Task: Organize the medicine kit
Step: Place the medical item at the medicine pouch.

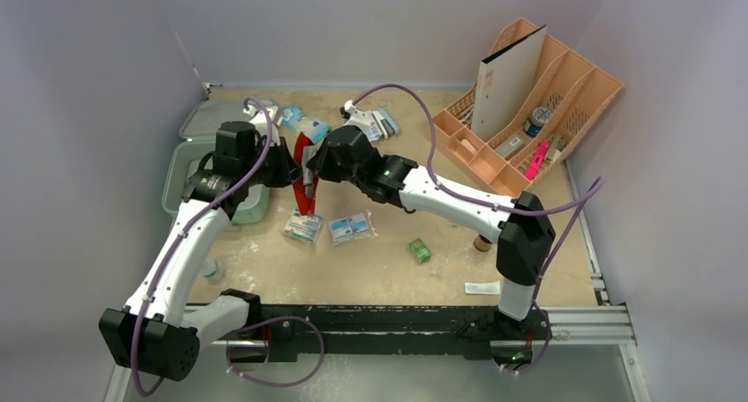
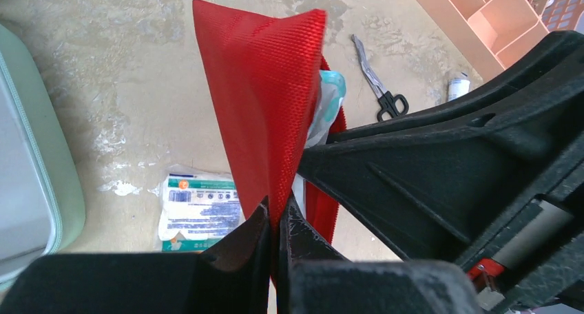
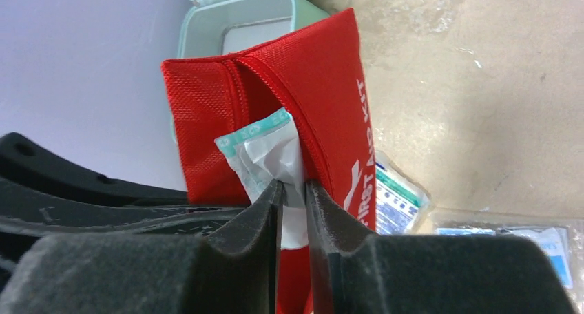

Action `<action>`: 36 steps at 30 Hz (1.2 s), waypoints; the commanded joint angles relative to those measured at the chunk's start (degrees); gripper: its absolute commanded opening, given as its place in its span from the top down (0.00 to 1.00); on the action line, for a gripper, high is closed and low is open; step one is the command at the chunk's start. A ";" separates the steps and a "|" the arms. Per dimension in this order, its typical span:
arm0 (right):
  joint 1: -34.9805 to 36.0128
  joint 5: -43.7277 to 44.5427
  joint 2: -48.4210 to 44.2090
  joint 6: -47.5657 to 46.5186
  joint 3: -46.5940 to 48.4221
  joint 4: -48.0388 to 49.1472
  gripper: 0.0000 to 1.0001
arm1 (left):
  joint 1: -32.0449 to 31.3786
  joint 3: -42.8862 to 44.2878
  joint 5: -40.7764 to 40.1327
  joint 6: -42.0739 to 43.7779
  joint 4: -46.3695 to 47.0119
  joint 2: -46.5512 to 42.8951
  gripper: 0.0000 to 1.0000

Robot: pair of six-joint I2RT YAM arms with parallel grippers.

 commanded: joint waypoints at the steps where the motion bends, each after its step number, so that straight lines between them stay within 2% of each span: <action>1: -0.24 3.09 0.09 0.80 3.75 -3.55 0.76 | 0.27 -0.10 1.39 -0.66 3.10 -0.81 1.00; 4: -0.24 3.70 0.57 -0.19 4.98 -6.63 0.70 | 0.27 -0.06 1.39 -0.75 3.14 -0.63 1.00; 9: -0.24 2.64 0.71 -1.99 6.71 -11.00 0.66 | 0.27 -0.10 1.09 -0.93 3.18 -0.56 1.00; 16: -0.24 3.28 0.01 -3.75 6.96 -12.85 0.75 | 0.27 -0.10 0.98 -1.01 3.20 -0.52 1.00; 26: -0.24 2.03 2.03 -6.98 10.07 -11.18 0.79 | 0.27 -0.54 1.32 -0.84 3.79 -0.67 1.00; 31: -0.24 0.42 -2.12 -8.45 8.62 -14.47 0.75 | 0.27 0.89 -2.78 -0.84 0.96 1.12 1.00; 36: -0.32 2.51 -10.23 -7.31 2.12 -19.82 0.68 | 0.27 0.88 -3.16 -0.84 0.85 0.96 1.00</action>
